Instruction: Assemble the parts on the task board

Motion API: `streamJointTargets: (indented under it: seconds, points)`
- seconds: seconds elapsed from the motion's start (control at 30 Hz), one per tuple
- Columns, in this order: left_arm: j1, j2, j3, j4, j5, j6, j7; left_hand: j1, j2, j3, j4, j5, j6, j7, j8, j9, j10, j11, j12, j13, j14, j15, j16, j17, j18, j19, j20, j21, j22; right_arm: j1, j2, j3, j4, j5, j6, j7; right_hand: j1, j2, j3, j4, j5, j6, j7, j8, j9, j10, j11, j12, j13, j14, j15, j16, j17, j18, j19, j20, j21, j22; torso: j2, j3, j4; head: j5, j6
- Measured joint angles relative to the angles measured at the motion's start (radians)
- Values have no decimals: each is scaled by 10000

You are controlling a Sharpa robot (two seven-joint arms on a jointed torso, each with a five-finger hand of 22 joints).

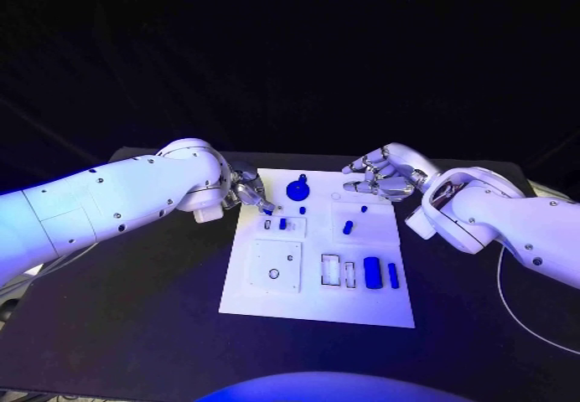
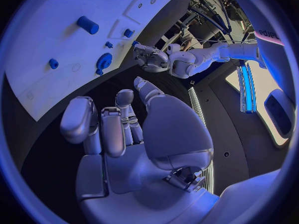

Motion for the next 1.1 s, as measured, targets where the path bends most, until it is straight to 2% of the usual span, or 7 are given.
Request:
streamJointTargets:
  seconds: [0.23,0.5,1.1]
  points:
    - [-162,-47,-29,80,-360,-315,266,-25,-25,43,-21,-3,51,-17,0,0,33,-32,0,11,0,0,0,0,0,0,0,47,0,-5,-7,-3,1,1,11,0,-52,52,-28,28,0,-1,-1,0,0,0,0,0,0,0,0,0,0,1,0,0,0,0,0,-11,3,17,-20]
    - [-288,-14,-74,65,-683,-324,394,-45,-44,58,-37,28,66,-2,-2,-4,33,-32,0,10,0,0,0,-1,1,0,0,47,8,-18,-7,-6,-2,1,20,0,-52,52,-28,28,0,-1,-1,0,0,0,0,0,0,0,0,0,1,1,0,0,0,0,10,-10,1,21,-53]
    - [-322,-5,-95,9,-1008,374,297,-168,-166,183,-161,30,104,-5,-22,-6,32,-32,0,-1,0,1,0,-1,1,0,1,42,6,-25,-15,-8,2,4,35,-1,-52,52,-28,27,-1,-2,-2,0,0,0,0,0,0,0,0,0,1,1,0,0,0,0,9,-1,-3,37,-99]
